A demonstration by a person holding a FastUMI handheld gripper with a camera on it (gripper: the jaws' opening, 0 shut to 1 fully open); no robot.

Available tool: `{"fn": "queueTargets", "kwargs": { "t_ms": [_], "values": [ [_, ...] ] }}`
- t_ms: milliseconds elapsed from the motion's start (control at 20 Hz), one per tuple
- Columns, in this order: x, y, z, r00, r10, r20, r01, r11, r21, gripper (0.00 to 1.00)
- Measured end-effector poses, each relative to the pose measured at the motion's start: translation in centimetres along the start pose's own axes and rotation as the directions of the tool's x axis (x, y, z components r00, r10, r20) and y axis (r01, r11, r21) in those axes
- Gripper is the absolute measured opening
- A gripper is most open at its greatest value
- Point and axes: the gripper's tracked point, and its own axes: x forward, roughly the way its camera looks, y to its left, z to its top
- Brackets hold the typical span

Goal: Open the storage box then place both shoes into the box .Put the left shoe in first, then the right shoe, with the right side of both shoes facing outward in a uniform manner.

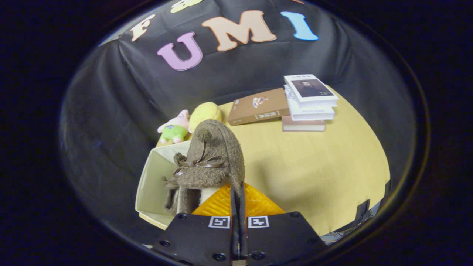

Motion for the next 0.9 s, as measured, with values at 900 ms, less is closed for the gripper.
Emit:
{"fn": "queueTargets", "kwargs": {
  "t_ms": [900],
  "values": [
    [5.0,13.6,-3.2,0.996,0.076,-0.040,-0.076,0.997,-0.010,0.04]
  ]
}}
